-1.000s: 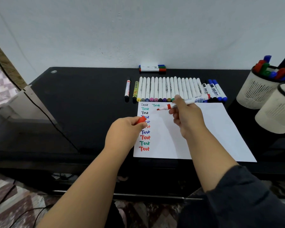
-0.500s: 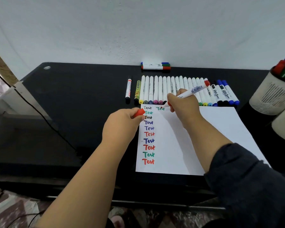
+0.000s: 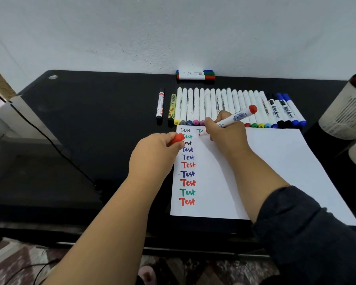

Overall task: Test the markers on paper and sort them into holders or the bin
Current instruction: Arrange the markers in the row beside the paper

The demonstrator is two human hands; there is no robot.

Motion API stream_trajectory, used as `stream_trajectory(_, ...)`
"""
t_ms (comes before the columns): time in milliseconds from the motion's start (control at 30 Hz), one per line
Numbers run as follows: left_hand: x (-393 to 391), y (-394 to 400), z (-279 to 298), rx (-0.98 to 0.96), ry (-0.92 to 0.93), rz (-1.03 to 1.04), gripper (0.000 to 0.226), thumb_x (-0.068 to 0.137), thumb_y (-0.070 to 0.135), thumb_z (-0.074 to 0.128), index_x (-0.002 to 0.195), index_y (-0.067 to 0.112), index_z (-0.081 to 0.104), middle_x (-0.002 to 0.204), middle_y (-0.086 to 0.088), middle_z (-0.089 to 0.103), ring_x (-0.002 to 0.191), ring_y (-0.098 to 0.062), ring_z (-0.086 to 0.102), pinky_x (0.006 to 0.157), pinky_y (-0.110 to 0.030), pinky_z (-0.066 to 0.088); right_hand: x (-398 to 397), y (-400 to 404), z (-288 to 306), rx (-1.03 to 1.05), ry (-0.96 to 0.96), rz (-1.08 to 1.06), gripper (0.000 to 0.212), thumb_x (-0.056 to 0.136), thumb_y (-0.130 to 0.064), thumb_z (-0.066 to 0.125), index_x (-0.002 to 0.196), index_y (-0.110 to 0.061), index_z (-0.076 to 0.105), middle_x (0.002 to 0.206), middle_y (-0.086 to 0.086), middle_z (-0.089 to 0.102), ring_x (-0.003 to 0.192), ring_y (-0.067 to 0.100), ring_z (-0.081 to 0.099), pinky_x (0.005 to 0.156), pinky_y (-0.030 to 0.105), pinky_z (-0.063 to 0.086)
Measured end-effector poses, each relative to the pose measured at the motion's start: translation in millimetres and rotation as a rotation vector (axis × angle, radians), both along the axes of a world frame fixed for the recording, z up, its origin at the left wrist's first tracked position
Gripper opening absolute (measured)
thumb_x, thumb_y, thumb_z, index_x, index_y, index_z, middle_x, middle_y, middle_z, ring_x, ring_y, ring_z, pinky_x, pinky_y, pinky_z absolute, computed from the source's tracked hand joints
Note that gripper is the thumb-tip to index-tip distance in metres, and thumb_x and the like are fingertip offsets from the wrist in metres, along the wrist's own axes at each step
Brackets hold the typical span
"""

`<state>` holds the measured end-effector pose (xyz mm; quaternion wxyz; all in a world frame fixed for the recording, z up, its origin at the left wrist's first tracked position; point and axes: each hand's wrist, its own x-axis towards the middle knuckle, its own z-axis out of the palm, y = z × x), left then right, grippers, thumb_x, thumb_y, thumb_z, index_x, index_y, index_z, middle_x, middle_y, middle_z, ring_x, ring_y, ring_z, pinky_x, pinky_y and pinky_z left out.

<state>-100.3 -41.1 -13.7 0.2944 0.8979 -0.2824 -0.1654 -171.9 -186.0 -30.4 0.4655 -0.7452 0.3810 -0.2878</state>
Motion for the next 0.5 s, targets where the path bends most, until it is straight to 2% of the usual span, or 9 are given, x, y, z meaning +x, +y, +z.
stream_trajectory(100,-0.9,0.3,-1.2,-0.008,0.009,0.004,0.045,0.093,0.044,0.051,0.137,0.037,0.044,0.117,0.012,0.06,0.071,0.0,0.046,0.057,-0.017,0.037,-0.2,0.3,-0.7,-0.017,0.022,0.012,0.029,0.088,-0.023,0.058,0.07,-0.013,0.038,0.076,0.019,0.054,0.066,0.018,0.046,0.056,0.026,0.035)
stream_trajectory(233,-1.2,-0.3,-1.2,-0.009,0.011,0.001,0.045,0.093,0.044,0.051,0.137,0.037,0.044,0.121,0.012,0.059,0.078,-0.001,0.048,0.059,-0.019,0.039,-1.6,-1.5,0.4,0.003,-0.016,-0.034,0.03,0.087,-0.016,0.054,0.066,-0.015,0.033,0.064,0.007,0.039,0.058,0.015,0.036,0.049,0.021,0.029)
stream_trajectory(300,-1.7,0.2,-0.6,-0.021,-0.002,-0.003,0.045,0.093,0.044,0.051,0.137,0.037,0.045,0.122,0.011,0.059,0.083,-0.003,0.049,0.062,-0.019,0.04,-1.7,-1.8,0.8,0.025,-0.026,-0.044,0.029,0.086,-0.016,0.054,0.066,-0.016,0.032,0.066,0.008,0.04,0.06,0.016,0.037,0.05,0.022,0.029)
stream_trajectory(500,-3.2,-0.8,-0.6,-0.036,-0.012,0.004,0.043,0.093,0.044,0.052,0.135,0.038,0.047,0.118,0.012,0.06,0.077,-0.001,0.046,0.06,-0.018,0.038,-3.3,0.2,1.1,0.015,-0.019,0.003,0.036,0.084,-0.011,0.054,0.061,-0.017,0.026,0.059,0.001,0.031,0.057,0.015,0.032,0.052,0.025,0.026)
